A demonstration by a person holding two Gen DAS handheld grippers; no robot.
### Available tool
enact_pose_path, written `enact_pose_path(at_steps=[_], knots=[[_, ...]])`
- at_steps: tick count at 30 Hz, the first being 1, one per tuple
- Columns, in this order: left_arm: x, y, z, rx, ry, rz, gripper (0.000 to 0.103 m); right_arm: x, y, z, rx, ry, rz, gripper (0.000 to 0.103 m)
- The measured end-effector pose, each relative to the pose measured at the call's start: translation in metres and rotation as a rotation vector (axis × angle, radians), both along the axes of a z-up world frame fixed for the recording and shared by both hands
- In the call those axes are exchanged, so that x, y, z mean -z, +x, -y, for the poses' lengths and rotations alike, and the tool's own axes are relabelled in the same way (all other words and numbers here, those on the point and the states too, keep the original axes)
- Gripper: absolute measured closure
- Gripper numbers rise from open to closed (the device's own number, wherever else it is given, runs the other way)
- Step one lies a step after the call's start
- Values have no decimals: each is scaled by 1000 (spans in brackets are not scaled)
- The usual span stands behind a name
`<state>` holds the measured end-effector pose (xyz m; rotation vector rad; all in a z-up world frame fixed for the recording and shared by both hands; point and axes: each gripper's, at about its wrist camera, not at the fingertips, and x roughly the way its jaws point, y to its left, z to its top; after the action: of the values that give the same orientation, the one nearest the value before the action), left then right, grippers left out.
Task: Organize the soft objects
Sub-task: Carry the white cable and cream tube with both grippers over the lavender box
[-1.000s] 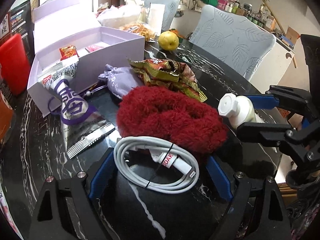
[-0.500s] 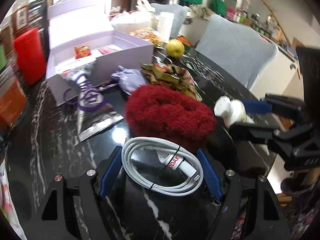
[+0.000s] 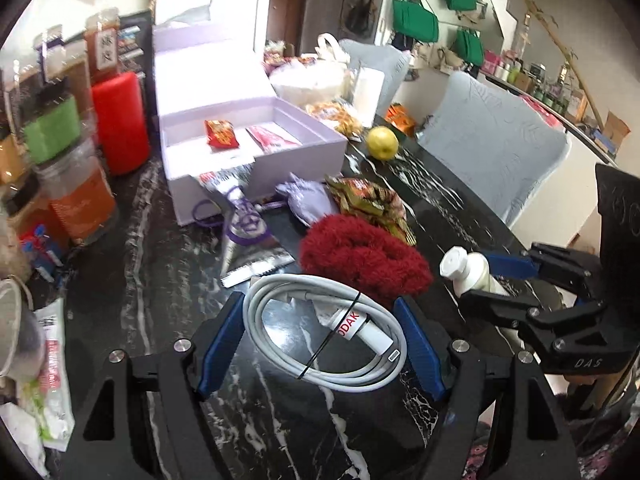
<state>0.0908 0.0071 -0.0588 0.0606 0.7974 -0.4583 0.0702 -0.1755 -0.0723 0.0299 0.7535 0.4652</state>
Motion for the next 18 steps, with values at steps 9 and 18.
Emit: enact_pose_path(at_steps=[9,18], knots=[[-33,-19,-10,-66,-21,79,28,-16,-10,-5,-6,42,37,52],[-68,-31,-15,-112,-30,165,28,-49,-26,-6,-12,64,127,52]])
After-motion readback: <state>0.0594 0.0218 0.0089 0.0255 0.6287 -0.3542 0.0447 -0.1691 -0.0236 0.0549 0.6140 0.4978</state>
